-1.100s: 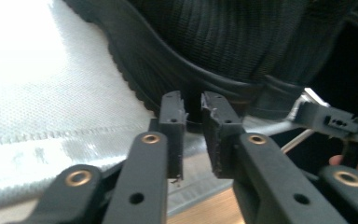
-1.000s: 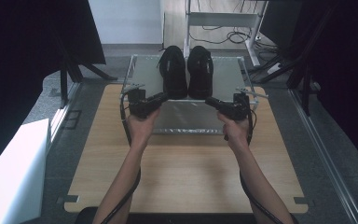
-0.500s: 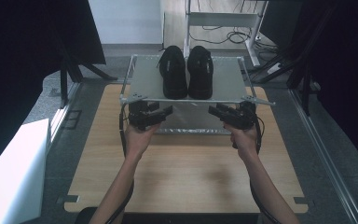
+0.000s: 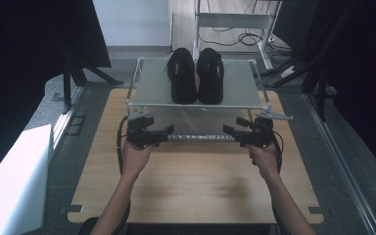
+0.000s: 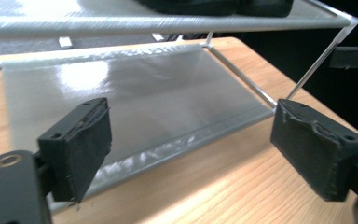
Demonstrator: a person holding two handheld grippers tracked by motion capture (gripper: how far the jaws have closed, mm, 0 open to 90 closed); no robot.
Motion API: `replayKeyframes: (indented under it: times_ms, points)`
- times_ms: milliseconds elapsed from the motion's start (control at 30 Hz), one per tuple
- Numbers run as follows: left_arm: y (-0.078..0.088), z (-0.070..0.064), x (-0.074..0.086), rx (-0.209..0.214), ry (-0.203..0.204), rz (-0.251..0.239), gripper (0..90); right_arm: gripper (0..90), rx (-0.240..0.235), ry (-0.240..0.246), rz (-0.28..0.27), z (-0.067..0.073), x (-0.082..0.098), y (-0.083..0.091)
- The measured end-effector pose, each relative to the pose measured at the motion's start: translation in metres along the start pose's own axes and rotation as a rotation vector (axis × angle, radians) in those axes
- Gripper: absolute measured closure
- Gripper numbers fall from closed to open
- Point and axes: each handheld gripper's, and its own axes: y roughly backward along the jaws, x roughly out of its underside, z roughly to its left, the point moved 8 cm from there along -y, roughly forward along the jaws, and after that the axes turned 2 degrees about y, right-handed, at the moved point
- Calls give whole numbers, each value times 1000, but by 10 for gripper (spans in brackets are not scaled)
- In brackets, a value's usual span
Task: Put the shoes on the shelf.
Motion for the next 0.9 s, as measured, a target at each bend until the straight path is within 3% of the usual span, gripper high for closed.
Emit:
replayKeyframes:
  times_ms: [133, 300, 400, 600, 800, 900]
  points:
    - [10, 2, 8, -35, -46, 5, 65, 157, 10, 19, 28, -1, 9, 8]
    - [22, 1, 20, -95, -146, 26, 35, 142, 22, 49, 49, 0, 19, 21]
    - [27, -2, 27, -95, -168, 37, 31, 135, 26, 79, 63, 1, 25, 30]
    - [31, -7, 48, -65, -166, 46, 0, 99, 42, 134, 100, 2, 43, 49]
    - [34, -9, 72, -34, -139, 51, 0, 49, 70, 142, 114, -1, 62, 61]
    - [35, -9, 83, -31, -144, 61, 0, 15, 85, 147, 142, -2, 76, 63]
